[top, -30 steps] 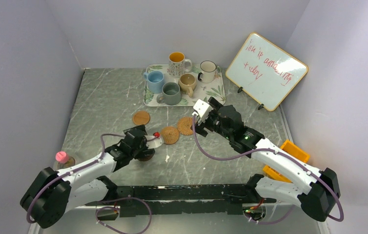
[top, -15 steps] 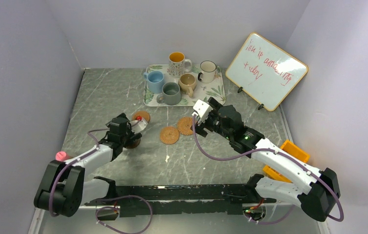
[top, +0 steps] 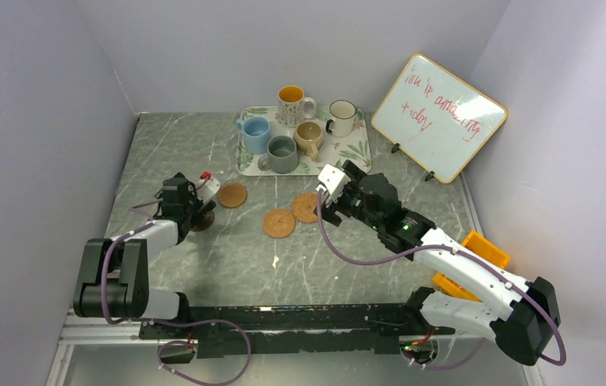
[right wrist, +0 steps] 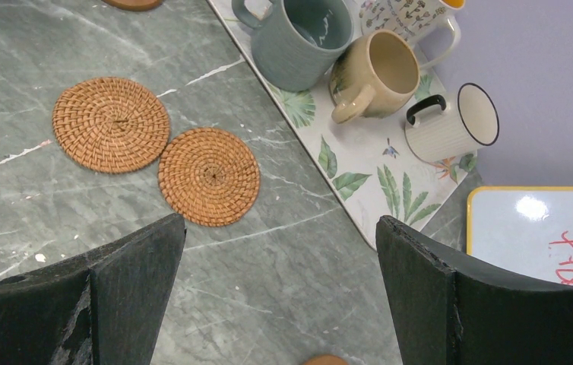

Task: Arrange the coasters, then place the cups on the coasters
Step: Move the coaster to the center of the board.

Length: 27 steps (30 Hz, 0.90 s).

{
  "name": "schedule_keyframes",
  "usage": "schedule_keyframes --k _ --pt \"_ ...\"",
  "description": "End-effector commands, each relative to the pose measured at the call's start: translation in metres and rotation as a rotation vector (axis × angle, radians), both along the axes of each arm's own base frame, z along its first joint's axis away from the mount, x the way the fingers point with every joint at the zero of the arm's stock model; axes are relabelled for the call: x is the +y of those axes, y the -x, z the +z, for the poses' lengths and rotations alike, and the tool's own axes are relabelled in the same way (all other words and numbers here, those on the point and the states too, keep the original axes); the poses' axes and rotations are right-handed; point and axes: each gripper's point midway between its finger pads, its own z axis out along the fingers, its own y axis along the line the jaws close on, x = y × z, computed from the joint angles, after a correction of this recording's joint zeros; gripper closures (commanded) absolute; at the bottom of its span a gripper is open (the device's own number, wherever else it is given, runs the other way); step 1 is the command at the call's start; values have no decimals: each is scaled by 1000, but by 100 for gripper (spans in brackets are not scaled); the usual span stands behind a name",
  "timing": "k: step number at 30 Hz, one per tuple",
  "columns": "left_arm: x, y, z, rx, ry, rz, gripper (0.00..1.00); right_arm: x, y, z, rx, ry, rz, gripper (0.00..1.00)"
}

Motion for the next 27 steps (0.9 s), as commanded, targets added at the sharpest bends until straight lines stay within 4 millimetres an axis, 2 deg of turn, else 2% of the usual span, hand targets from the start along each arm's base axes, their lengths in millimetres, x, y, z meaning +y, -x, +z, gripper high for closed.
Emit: schedule_keyframes --k 1,4,7,15,18,22,27 --pt "23 19 -29 135 -7 50 0 3 -4 14 -49 -40 3 0" --pt "30 14 -25 115 -2 75 0 3 -4 14 -49 -38 5 0" --pt "29 7 -17 84 26 82 0 3 -4 13 -50 -37 4 0" --pt "14 -9 44 -63 120 46 0 3 -4 14 -51 -37 3 0" --pt "6 -12 61 -95 152 16 0 3 -3 14 -51 -37 5 0" --pt "-8 -12 65 -88 177 -22 0 2 -3 15 -54 -40 4 0" --pt "-31 -8 56 -81 148 -71 0 3 -2 17 -56 -45 7 0"
